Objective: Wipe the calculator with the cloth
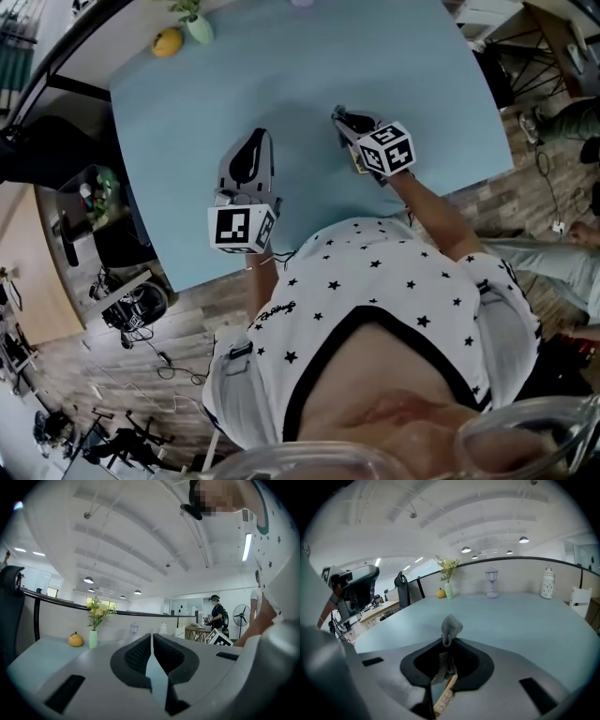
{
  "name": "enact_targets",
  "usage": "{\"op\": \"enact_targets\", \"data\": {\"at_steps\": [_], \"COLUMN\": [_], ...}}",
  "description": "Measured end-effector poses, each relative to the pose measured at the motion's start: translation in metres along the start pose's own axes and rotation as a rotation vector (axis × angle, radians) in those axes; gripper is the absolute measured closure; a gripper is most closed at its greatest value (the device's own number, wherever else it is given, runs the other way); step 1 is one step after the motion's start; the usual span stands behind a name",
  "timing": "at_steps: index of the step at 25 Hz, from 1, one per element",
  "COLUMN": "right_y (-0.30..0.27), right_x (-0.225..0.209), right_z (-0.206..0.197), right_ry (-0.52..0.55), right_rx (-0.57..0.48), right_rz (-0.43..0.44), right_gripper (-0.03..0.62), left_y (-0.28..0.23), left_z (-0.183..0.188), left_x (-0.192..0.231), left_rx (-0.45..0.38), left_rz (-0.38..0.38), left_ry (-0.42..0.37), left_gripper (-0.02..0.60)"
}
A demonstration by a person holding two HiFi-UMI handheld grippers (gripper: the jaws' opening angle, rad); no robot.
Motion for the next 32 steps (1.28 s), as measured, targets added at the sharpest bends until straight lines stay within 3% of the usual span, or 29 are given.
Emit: {"op": "enact_targets", "data": {"at_steps": [16, 32], "right_y": [-0.011, 0.011], "right_x": [-0.021, -0.07], "right_z": [-0.023, -0.024], "right_ry": [0.051, 0.025], "right_rx": [0.116, 0.111], "right_rz": [0.003, -0.023], "right_gripper": [0.543, 0.543], "left_y": [0.02, 0.02], "left_z": [0.005, 0.019], "left_x": [-0.007, -0.041], "left_rx": [0.016, 0.042], "left_rz": [0.101, 0.161], "left_ry": [-0.012, -0.035], "left_gripper": [0.541, 0.541]}}
Point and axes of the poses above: the fingertips, and each gripper's own axes: y backward along the fingers, x to its left, z out of its top, the point moved 4 cm from there along y, backward along the fingers, and after that the axes turned 8 degrees about -y, right-handed, at the moved point
